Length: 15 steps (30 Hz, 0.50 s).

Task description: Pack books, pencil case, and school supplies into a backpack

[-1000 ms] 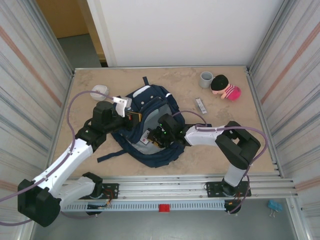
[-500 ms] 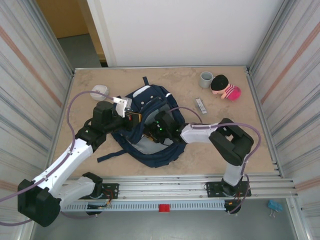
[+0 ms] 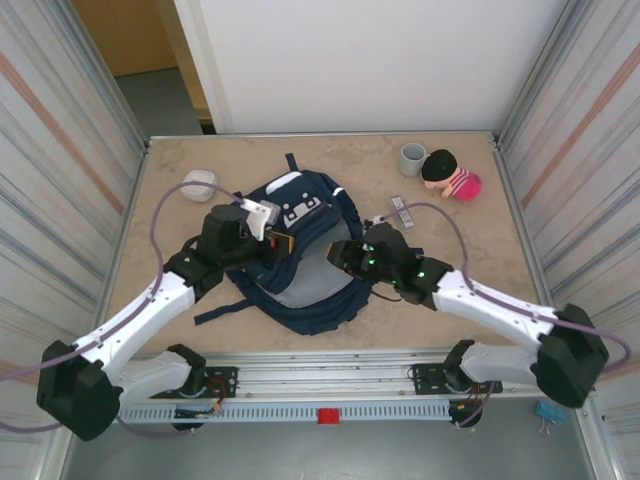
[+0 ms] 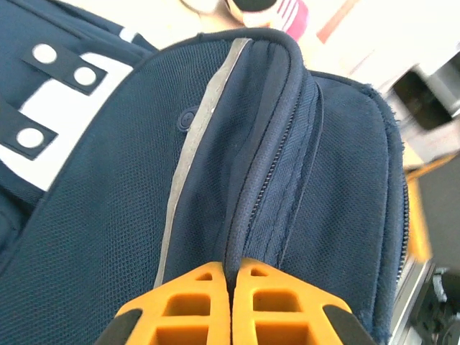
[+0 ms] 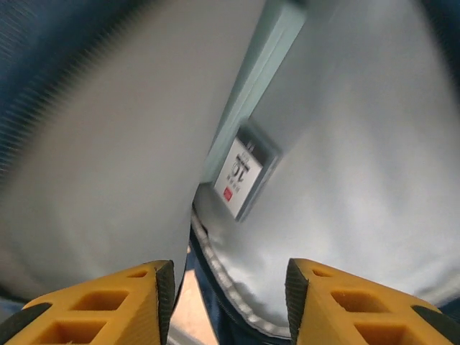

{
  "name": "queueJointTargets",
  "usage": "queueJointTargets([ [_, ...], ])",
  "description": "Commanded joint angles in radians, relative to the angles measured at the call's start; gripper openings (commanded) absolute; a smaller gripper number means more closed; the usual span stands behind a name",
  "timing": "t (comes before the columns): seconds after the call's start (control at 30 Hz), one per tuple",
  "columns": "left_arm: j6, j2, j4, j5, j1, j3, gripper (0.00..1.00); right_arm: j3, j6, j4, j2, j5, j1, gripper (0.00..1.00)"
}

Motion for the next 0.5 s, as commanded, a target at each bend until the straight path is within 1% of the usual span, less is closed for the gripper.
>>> queueJointTargets([
  [0.0,0.056,0.058,-0.007,-0.068,-0.026,-0.011,0.0,-0.04,-0.069,-0.168,-0.103,0.068,-0.039,0.48],
  [0.1,0.076,0.118,0.007,-0.088,-0.063,-0.033,0.0,-0.062,-0.087,-0.211,-0.177,0.059,-0.074,0.48],
  [0.13,0.083,0.139,0.007,-0.092,-0.077,-0.035,0.02,-0.068,-0.099,-0.224,-0.191,0.06,-0.08,0.49],
  [0.17,0.083,0.155,0.006,-0.096,-0.089,-0.036,0.07,-0.071,-0.108,-0.233,-0.198,0.058,-0.083,0.49],
  [0.23,0.065,0.178,0.007,-0.102,-0.106,-0.033,0.26,-0.075,-0.134,-0.238,-0.208,0.05,-0.085,0.5],
  [0.33,0.045,0.151,-0.01,-0.077,-0.105,-0.031,0.57,-0.08,-0.156,-0.212,-0.2,0.004,-0.086,0.52],
  [0.4,0.037,0.105,-0.063,-0.075,-0.086,-0.017,0.67,-0.079,-0.143,-0.2,-0.184,-0.031,-0.086,0.55],
  [0.47,0.028,0.056,-0.135,-0.062,-0.046,-0.001,0.73,-0.084,-0.108,-0.189,-0.16,-0.078,-0.082,0.6],
])
